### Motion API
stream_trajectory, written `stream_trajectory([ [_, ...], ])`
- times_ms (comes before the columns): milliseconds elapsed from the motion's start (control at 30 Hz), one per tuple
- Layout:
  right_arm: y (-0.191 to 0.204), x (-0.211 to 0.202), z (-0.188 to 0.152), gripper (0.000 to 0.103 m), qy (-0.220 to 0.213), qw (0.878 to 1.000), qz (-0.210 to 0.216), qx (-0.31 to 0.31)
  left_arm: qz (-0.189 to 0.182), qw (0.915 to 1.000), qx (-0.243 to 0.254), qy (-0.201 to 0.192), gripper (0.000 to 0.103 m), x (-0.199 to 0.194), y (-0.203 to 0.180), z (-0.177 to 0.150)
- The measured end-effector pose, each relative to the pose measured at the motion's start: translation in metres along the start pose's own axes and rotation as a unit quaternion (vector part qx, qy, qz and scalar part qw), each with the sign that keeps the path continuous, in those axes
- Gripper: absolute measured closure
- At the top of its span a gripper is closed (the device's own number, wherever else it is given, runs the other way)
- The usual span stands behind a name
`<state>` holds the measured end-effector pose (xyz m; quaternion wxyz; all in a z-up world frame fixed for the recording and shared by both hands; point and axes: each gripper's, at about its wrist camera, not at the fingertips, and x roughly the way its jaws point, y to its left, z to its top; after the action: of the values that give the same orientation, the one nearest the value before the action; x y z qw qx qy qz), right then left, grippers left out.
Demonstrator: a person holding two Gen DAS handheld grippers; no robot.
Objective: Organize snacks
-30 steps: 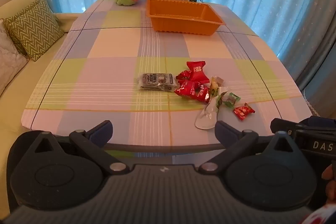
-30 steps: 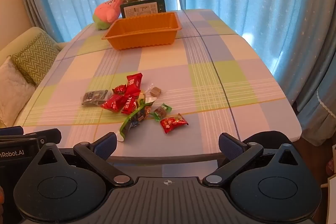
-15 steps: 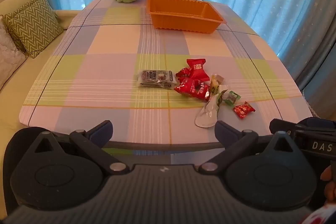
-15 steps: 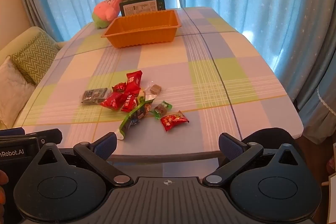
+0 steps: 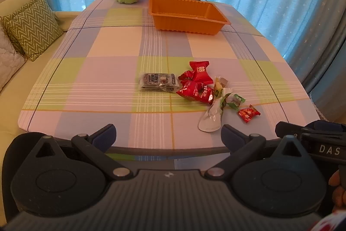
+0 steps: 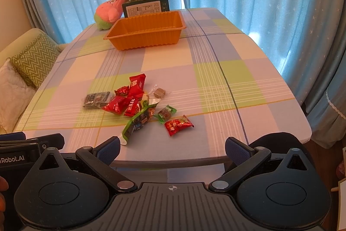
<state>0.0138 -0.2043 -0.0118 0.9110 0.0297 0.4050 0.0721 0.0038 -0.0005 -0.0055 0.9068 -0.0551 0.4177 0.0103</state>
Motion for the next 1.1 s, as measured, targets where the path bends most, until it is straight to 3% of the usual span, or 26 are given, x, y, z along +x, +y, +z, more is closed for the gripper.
stream_trajectory([
  [1100, -0.0023, 0.0001, 0.0037, 0.0, -0.001, 1.0, 0.0, 0.002, -0.002, 1.0, 0.001, 0.0, 0.001, 0.0015, -0.0027, 0.0017],
])
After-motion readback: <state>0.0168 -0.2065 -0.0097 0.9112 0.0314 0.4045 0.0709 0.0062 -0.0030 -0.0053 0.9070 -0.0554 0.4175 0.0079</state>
